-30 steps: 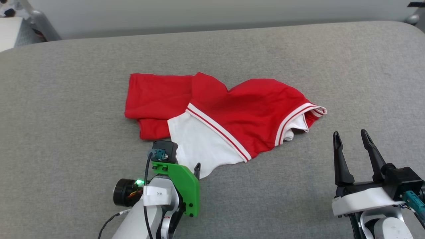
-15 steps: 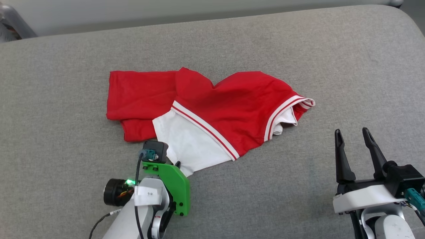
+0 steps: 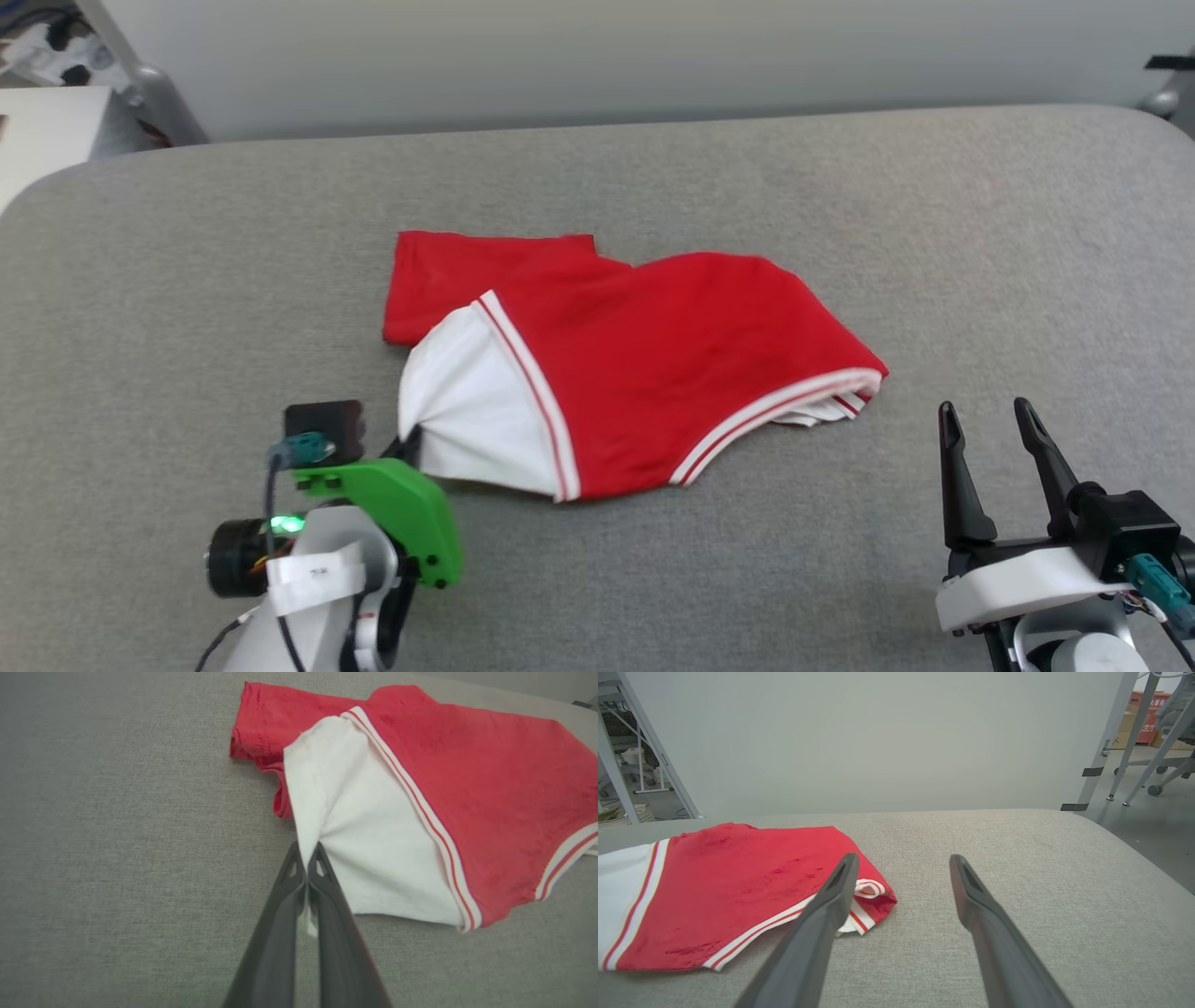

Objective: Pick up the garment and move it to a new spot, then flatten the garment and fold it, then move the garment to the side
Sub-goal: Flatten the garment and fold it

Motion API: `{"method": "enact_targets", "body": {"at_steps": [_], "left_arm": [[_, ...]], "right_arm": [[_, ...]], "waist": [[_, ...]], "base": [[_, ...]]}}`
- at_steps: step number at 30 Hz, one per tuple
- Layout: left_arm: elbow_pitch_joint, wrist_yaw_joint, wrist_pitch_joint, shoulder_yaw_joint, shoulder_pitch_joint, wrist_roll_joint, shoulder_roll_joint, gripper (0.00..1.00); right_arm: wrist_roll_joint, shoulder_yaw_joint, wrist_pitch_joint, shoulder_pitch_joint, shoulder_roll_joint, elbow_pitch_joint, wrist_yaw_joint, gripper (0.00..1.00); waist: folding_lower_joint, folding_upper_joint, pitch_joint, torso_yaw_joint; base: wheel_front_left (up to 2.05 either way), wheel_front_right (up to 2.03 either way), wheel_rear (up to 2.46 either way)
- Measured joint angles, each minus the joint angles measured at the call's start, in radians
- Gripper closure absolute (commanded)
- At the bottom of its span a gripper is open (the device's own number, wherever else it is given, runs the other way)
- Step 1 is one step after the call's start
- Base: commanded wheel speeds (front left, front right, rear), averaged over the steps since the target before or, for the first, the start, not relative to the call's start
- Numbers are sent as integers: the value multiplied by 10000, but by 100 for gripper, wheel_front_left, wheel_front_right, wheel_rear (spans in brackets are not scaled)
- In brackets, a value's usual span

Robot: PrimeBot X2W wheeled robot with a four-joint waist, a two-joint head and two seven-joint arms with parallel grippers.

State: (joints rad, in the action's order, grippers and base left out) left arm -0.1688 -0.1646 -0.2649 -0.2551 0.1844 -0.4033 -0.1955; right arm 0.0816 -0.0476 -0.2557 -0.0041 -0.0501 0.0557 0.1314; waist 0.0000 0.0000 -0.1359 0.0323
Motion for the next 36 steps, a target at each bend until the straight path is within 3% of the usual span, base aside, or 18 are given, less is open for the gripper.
{"method": "enact_targets", "body": {"at_steps": [11,22,24,25,26,27,36], "left_arm": [[44,-290,290,1266,-693,-569,-844,100],[-2150,82,215,1154,-530,-792,-1014,100],[-2537,123,395,1112,-342,-792,-957,55],[-2757,169,500,1083,-223,-790,-938,49],[-2951,207,617,1064,-124,-790,-920,5],[-3099,211,708,1047,-45,-790,-901,0],[-3452,418,2449,918,451,-489,-836,0]], "right_arm": [[-167,12,0,163,2,245,0,0],[-407,-211,153,157,2,418,0,0],[-426,-232,207,118,2,420,0,0],[-426,-244,228,87,2,420,0,0],[-428,-257,236,51,2,420,0,0],[-431,-268,236,26,2,420,0,0],[-437,-454,286,10,2,428,0,0]], "waist": [[0,0,611,-814],[0,0,281,-830],[0,0,188,-813],[0,0,140,-805],[0,0,100,-798],[0,0,73,-794],[0,0,174,-952]], "base": [[0,0,0],[0,0,0],[0,0,0],[0,0,0],[0,0,0],[0,0,0],[0,0,0]]}}
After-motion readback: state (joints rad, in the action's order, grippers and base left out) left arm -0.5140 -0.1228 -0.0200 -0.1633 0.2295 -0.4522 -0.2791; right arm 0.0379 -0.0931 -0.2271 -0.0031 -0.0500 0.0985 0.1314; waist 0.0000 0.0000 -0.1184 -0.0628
